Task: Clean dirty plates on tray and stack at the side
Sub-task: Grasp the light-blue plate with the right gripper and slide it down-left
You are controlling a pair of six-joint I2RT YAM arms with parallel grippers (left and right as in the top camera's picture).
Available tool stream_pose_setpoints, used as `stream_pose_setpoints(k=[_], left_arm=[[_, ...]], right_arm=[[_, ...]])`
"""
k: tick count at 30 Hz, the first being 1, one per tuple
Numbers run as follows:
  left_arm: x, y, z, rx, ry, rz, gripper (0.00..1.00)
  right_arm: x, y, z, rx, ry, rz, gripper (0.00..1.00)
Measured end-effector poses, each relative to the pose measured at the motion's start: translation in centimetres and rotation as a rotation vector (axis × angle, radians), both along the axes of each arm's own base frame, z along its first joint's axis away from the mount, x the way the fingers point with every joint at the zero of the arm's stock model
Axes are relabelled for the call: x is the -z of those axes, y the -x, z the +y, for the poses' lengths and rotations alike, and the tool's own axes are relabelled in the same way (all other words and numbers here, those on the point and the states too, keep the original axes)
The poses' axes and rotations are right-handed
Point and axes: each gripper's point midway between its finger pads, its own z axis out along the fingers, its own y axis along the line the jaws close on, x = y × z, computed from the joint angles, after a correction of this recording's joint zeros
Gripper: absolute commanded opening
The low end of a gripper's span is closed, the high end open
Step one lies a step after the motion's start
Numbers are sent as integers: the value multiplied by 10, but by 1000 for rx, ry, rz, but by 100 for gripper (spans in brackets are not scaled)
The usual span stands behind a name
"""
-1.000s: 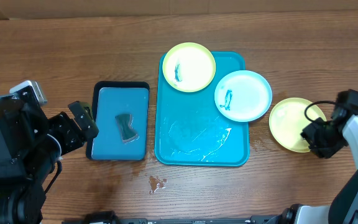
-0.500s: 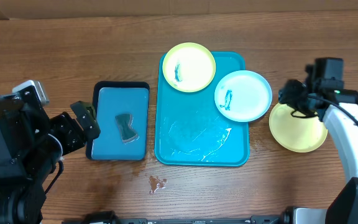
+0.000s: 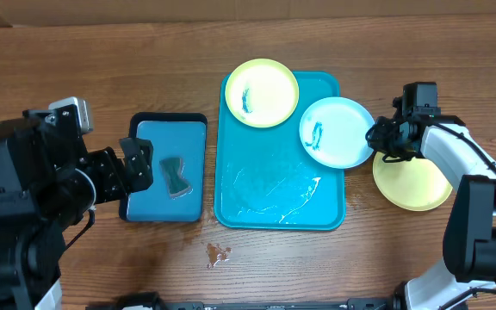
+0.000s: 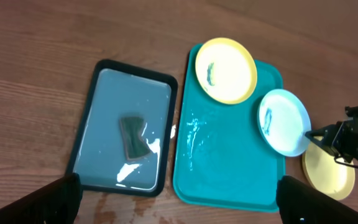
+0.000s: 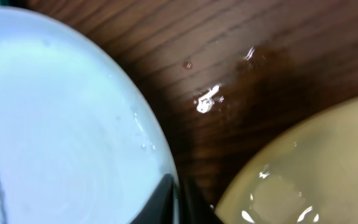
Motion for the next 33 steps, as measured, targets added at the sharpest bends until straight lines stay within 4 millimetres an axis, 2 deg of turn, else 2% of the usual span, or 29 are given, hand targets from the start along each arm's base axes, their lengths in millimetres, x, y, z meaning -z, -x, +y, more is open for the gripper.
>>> stream_pose_setpoints(k=[5,10,13,16,19,22,26,28,30,33], left_arm=[[10,-2,-1,11,5,55,100],[22,0,-2,39,-3,115,98],[26,-1,-2,50,-9,135,90],[29,-4,-2,53,-10,150,92],[32,-5,-2,52,-7,165,89],[36,-6,-2,49,-2,190,73],[51,-8,2,23,-8,243,71],[66,-11,8,-15,-26,286,72],[85,-16,13,-46,-42,323,72],[116,-26,15,-60,-58,375,75]], right_arm=[[-12,17,4,-2,-18,50,4],[-60,28,9,-13,-12,3,4],[-91,39,25,-58,-11,-41,4],[-103,52,52,-139,-12,-45,4],[-97,59,79,-210,-8,-37,4],[-74,70,100,-223,3,-4,4],[-36,81,115,-176,-8,24,5],[-22,85,116,-139,-13,43,21],[-15,87,114,-111,-12,58,32],[-16,86,114,-102,-13,55,33]])
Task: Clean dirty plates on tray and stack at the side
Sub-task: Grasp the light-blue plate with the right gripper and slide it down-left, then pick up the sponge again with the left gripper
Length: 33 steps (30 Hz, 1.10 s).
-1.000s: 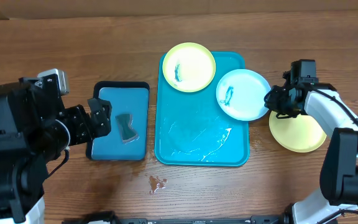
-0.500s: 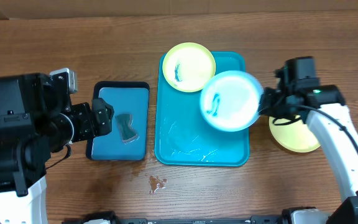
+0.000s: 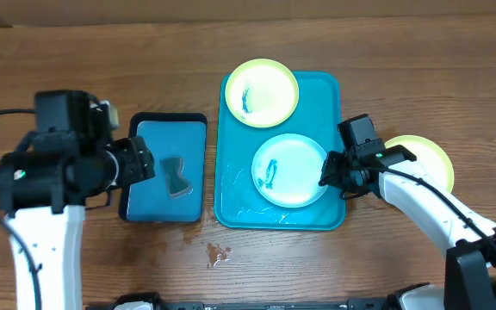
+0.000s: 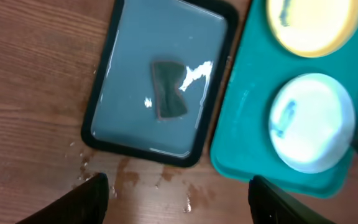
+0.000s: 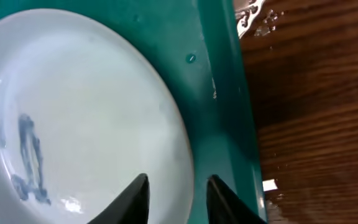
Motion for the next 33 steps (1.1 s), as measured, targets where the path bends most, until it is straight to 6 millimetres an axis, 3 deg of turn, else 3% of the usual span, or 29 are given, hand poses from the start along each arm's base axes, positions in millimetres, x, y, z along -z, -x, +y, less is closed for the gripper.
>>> stream_pose_setpoints(k=[4,11,14,19,22,23,24,25,33], left_arm=[[49,-15,-3,10,-15,68,75],[121,-48,-10,39,-52,166,70],[150,-58,-14,47,-62,227,65],[204,-54,-20,57,-55,389,42],[230,-46,-21,51,-56,476,35],[235,-44,-22,50,-58,492,28],[240,-43,-22,43,-58,507,8],[243,-42,-21,36,-61,517,4],[235,-36,-20,28,-66,558,4]], right_arm=[[-6,5,-3,-12,13,13,33],[-55,2,-5,-27,1,-109,33],[-64,5,-6,-31,-2,-124,33],[-62,11,-8,-31,6,-98,33],[-61,11,-8,-31,7,-97,33],[-61,11,-8,-31,7,-97,33],[-61,11,-8,-30,7,-97,33],[-61,12,-8,-31,7,-96,33],[-61,9,-15,-17,47,-109,33]])
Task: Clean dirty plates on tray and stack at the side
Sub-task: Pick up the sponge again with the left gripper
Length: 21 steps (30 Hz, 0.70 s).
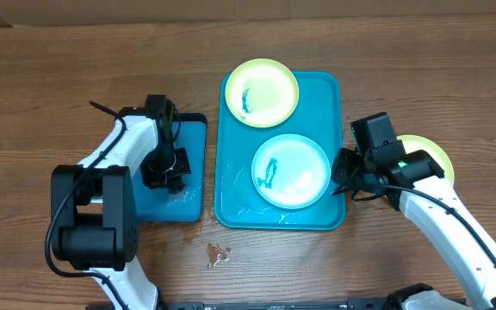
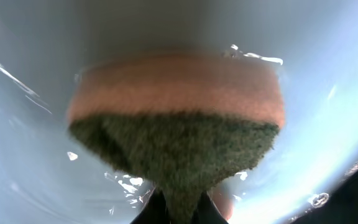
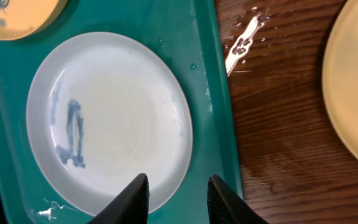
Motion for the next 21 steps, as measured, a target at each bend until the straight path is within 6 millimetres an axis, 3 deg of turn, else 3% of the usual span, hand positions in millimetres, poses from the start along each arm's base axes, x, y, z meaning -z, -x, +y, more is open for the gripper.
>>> stream_pose_setpoints(k=[10,14,19,21], left_arm=[[-51,-32,8,6,-46,-172,4],[-37,-45,15,12,-88,-243,4],[4,-15,19,19,-107,-172,4],[6,-9,20,31,-108,-155,4]], right_arm=[[6,-11,-17,44,99,-27,33],[24,-11,-18,44,125,24,33],[53,-9,-19,38,159,108,26],[60,-12,-18,35,159,113,26]])
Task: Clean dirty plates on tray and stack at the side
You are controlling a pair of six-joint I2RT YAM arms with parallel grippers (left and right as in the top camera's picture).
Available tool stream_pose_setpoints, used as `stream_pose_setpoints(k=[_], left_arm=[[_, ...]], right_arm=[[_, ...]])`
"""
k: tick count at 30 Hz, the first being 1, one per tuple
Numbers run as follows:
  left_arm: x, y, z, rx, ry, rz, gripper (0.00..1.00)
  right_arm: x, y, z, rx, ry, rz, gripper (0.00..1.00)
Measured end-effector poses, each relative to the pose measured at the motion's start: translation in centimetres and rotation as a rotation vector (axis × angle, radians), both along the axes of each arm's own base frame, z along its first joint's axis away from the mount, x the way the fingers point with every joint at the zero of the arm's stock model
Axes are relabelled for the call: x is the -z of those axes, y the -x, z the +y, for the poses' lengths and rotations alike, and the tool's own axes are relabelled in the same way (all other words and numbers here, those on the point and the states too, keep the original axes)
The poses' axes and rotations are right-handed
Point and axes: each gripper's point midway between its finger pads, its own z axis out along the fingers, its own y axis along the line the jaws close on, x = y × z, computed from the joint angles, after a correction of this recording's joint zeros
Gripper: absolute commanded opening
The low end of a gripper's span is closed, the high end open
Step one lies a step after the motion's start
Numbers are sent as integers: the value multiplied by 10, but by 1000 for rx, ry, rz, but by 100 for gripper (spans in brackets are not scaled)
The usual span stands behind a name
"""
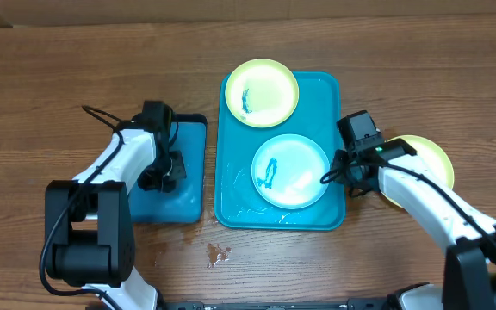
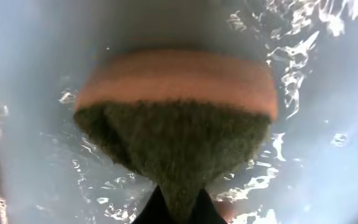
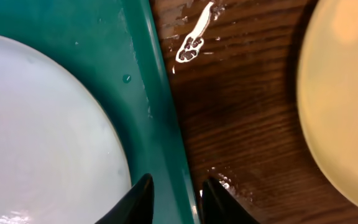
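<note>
The teal tray (image 1: pixel 235 172) holds a yellow-green plate (image 1: pixel 261 92) with a blue smear at its far end. A white plate (image 1: pixel 291 170), also smeared blue, lies in the tray's near half. My left gripper (image 2: pixel 178 208) is shut on the sponge (image 2: pixel 176 118), orange on top and green below, in the water of the black-rimmed tray (image 1: pixel 192 202). My right gripper (image 3: pixel 178 182) is open, low, with its fingers on either side of the teal tray's right rim (image 3: pixel 160 93), beside the white plate (image 3: pixel 42 143).
A clean yellow plate (image 1: pixel 429 155) lies on the table right of the teal tray, partly under my right arm. Drops of water sit on the wood (image 3: pixel 194 40) between tray and yellow plate. A small puddle (image 1: pixel 218 254) lies near the front edge.
My right gripper has come down from above the tray's right side and now stands open astride the rim. My left gripper stays shut on the sponge in the water tray.
At first my right gripper was shut on the white plate's rim at the teal tray's right edge, and my left hung open above the water tray. Then the white plate lay in the tray with the right gripper open. Later my left gripper was shut on the sponge.
</note>
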Motion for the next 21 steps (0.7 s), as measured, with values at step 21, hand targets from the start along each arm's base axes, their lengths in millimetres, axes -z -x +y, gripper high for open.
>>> stream_pose_setpoints(k=[21], left_arm=[[-132,-57,-90,229,160,-203,4]], right_arm=[[35,-16,41,-210,-148,26,4]])
